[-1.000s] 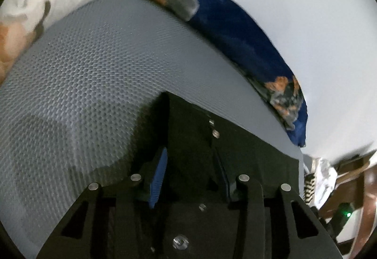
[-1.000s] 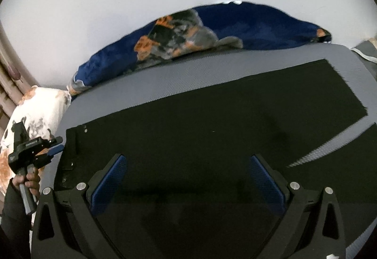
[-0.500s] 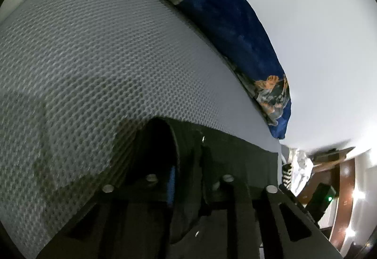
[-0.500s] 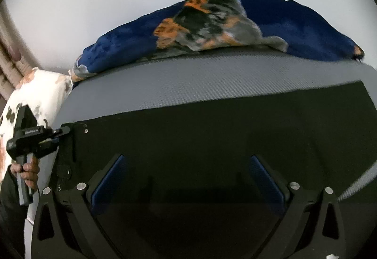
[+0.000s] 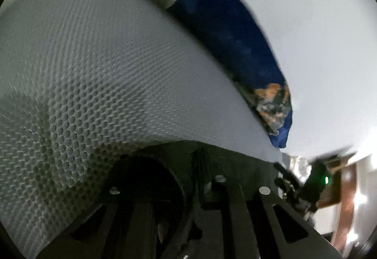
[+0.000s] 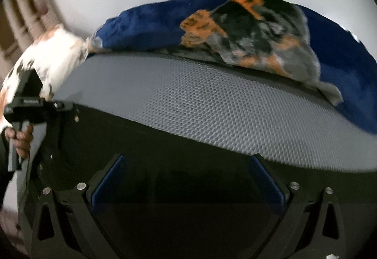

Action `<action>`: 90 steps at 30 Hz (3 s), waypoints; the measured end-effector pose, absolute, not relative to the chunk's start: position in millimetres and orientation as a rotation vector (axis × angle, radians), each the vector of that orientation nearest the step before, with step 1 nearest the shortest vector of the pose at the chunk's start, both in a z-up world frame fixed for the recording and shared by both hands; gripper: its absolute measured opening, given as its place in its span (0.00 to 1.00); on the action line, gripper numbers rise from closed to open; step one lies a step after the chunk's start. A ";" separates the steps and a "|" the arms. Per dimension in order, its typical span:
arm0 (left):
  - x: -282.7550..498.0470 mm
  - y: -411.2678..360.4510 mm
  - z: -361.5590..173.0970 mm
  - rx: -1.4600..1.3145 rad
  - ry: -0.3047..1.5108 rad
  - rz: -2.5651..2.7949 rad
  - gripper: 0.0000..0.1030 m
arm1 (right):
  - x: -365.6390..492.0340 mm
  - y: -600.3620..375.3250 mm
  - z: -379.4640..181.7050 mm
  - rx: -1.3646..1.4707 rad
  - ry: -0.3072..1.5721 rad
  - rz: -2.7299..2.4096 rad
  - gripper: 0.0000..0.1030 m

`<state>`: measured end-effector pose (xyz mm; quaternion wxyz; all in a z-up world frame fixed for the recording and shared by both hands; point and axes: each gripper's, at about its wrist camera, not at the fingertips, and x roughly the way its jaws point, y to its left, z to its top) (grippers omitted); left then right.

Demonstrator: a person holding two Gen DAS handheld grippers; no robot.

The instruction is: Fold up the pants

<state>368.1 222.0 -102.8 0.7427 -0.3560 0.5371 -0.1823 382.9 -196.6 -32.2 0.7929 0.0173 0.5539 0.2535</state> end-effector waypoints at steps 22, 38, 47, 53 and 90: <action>293.1 194.9 16.6 -0.549 0.924 -0.549 0.10 | 428.4 -192.3 -80.7 -0.310 1.376 1.142 0.56; 288.5 193.8 17.8 -0.442 1.005 -0.478 0.10 | 370.7 -230.1 -18.0 -0.382 1.153 0.794 0.09; 234.8 196.6 52.8 -0.354 0.997 -0.588 0.10 | 257.0 -245.9 58.4 -0.341 1.035 0.617 0.07; 175.6 198.5 52.2 -0.311 1.051 -0.658 0.10 | 179.0 -254.6 67.3 -0.263 1.097 0.585 0.06; 63.0 245.2 38.7 -0.620 1.453 -0.214 0.67 | 98.1 -247.9 -15.9 -0.139 1.286 0.543 0.07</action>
